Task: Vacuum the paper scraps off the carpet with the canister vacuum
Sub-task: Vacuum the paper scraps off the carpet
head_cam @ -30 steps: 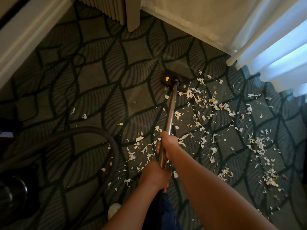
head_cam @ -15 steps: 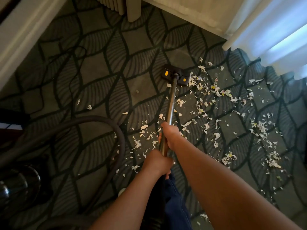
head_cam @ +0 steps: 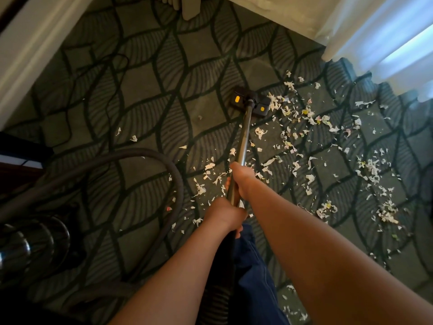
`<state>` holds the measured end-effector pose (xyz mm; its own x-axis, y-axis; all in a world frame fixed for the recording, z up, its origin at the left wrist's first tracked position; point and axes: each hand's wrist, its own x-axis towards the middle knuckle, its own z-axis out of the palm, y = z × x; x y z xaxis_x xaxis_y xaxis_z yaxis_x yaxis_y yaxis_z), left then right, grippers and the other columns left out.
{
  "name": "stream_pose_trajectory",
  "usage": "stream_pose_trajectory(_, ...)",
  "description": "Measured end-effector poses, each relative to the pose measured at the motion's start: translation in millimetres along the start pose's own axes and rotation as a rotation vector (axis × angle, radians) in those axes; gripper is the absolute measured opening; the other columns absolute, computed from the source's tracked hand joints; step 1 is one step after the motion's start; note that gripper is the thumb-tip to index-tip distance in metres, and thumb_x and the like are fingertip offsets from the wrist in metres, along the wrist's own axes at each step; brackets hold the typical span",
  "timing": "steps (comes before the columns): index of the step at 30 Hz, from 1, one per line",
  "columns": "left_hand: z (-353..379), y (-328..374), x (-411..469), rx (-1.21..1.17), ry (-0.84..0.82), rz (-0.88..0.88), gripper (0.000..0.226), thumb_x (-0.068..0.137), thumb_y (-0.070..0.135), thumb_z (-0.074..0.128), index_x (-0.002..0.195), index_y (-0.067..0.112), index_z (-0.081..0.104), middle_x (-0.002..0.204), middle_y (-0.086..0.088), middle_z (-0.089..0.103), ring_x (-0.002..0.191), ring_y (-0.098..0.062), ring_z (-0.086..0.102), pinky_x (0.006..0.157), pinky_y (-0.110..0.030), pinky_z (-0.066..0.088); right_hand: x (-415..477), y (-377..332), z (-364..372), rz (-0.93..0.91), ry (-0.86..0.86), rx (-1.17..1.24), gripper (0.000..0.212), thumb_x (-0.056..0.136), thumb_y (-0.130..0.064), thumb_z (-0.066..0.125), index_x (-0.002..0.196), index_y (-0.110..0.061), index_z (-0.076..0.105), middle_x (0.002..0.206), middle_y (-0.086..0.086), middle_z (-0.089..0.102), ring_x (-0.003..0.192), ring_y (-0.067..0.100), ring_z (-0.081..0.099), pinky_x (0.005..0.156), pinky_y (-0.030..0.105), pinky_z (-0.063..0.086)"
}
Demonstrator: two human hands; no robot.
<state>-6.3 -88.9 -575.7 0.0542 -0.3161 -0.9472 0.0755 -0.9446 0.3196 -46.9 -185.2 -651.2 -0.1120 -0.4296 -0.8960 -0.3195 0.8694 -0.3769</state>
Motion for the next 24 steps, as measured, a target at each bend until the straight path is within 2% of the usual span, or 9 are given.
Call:
stream_pose_trajectory(5, -1, -9, -9, 0.015, 0.001, 0.008, 0.009, 0.087, 0.007, 0.056, 0.078, 0.003, 0.057, 0.054, -0.008, 0.052, 0.041, -0.020, 0.048, 0.045, -0.026, 0.043, -8, 9, 2, 0.015, -0.005, 0.000, 0.019, 0.099, -0.018, 0.051, 0.109, -0.003, 0.046, 0.064, 0.007, 0.050, 0.049, 0.017, 0.048, 0.048, 0.029, 0.047)
stream_pose_trajectory(8, -3, -18, -17, 0.023, -0.017, -0.012, 0.011, 0.090, 0.010, 0.056, 0.080, 0.004, 0.056, 0.056, -0.008, 0.052, 0.040, -0.018, 0.047, 0.042, -0.024, 0.042, -16, 18, 3, 0.024, -0.007, -0.010, 0.017, 0.099, -0.018, 0.051, 0.106, -0.003, 0.047, 0.063, 0.007, 0.050, 0.049, 0.017, 0.048, 0.049, 0.028, 0.047)
stream_pose_trajectory(11, -4, -33, -23, 0.023, -0.017, -0.021, 0.006, 0.088, 0.007, 0.056, 0.088, 0.002, 0.059, 0.057, -0.007, 0.052, 0.042, -0.017, 0.048, 0.039, -0.022, 0.041, -23, 32, 5, 0.029, -0.007, -0.030, 0.021, 0.098, -0.018, 0.051, 0.112, -0.002, 0.046, 0.064, 0.007, 0.051, 0.048, 0.017, 0.048, 0.045, 0.027, 0.046)
stream_pose_trajectory(14, -4, -49, -27, 0.036, -0.014, -0.035, 0.007, 0.086, 0.008, 0.055, 0.084, 0.003, 0.060, 0.054, -0.007, 0.053, 0.042, -0.018, 0.049, 0.044, -0.024, 0.044, -28, 47, 8, 0.055, -0.018, -0.016, 0.025, 0.098, -0.020, 0.052, 0.115, -0.002, 0.049, 0.064, 0.006, 0.051, 0.049, 0.017, 0.049, 0.049, 0.028, 0.048)
stream_pose_trajectory(19, -4, -66, -34, 0.023, -0.016, -0.048, 0.011, 0.088, 0.010, 0.058, 0.093, 0.003, 0.063, 0.058, -0.007, 0.055, 0.046, -0.019, 0.052, 0.051, -0.028, 0.048, -36, 65, 10, 0.048, -0.015, -0.017, 0.022, 0.098, -0.020, 0.050, 0.112, -0.003, 0.047, 0.065, 0.007, 0.051, 0.051, 0.017, 0.049, 0.050, 0.029, 0.048)
stream_pose_trajectory(24, -8, -79, -45, 0.022, -0.026, -0.048, 0.009, 0.091, 0.010, 0.058, 0.083, 0.005, 0.056, 0.060, -0.007, 0.054, 0.046, -0.017, 0.051, 0.042, -0.024, 0.044, -41, 81, 14, 0.061, -0.014, -0.020, 0.029, 0.097, -0.021, 0.052, 0.118, -0.003, 0.046, 0.068, 0.008, 0.052, 0.052, 0.018, 0.051, 0.055, 0.031, 0.050)
